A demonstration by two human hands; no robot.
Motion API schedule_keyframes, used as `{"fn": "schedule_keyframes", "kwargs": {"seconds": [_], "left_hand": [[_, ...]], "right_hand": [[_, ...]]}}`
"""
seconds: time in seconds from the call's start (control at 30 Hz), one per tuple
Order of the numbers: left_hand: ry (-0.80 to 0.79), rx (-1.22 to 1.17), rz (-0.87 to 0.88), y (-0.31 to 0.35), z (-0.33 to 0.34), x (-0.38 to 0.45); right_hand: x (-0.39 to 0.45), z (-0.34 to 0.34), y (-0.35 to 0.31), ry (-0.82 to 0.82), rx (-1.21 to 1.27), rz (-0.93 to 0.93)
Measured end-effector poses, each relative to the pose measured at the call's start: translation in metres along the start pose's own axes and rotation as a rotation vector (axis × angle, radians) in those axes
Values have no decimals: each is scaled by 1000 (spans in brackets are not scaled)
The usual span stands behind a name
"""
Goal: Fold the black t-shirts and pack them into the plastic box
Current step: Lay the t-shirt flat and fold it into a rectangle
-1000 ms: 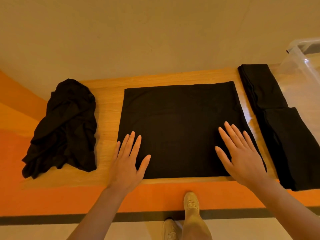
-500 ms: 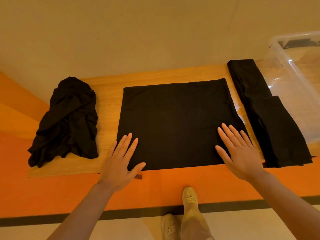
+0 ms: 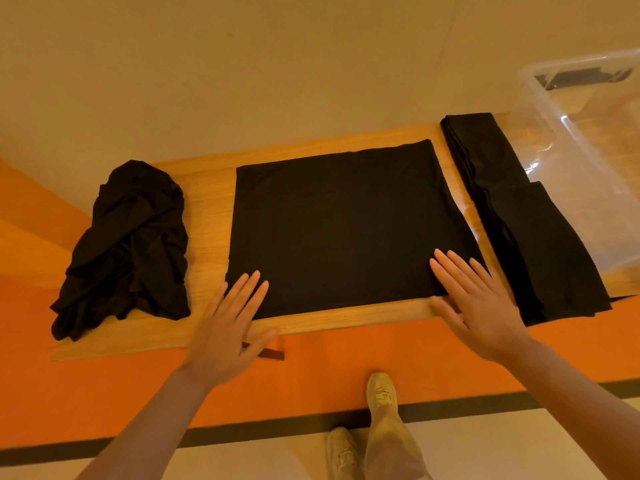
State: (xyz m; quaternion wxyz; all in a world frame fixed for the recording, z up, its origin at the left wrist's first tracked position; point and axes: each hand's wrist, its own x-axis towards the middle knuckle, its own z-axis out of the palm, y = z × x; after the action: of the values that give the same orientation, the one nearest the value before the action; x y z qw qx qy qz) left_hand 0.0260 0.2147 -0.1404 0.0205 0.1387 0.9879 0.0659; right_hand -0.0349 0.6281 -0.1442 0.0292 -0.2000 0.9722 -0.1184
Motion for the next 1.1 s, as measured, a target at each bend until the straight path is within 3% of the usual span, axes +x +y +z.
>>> {"fn": "schedule_keyframes", "kwargs": {"seconds": [0.23, 0.4, 0.73, 0.97, 1.1], "left_hand": [[144, 91, 81, -11, 16, -30], [299, 109, 140, -9, 18, -34], [277, 80, 237, -9, -2, -46], [270, -62, 89, -6, -17, -51], [285, -215, -116, -4, -27, -50]], "right_hand": [[-33, 5, 14, 65, -53, -35], [-34, 1, 18, 196, -18, -94], [-45, -9, 26, 199, 59, -166], [-49, -23, 20, 189, 87, -113], [-51, -34, 19, 187, 80, -123]]}}
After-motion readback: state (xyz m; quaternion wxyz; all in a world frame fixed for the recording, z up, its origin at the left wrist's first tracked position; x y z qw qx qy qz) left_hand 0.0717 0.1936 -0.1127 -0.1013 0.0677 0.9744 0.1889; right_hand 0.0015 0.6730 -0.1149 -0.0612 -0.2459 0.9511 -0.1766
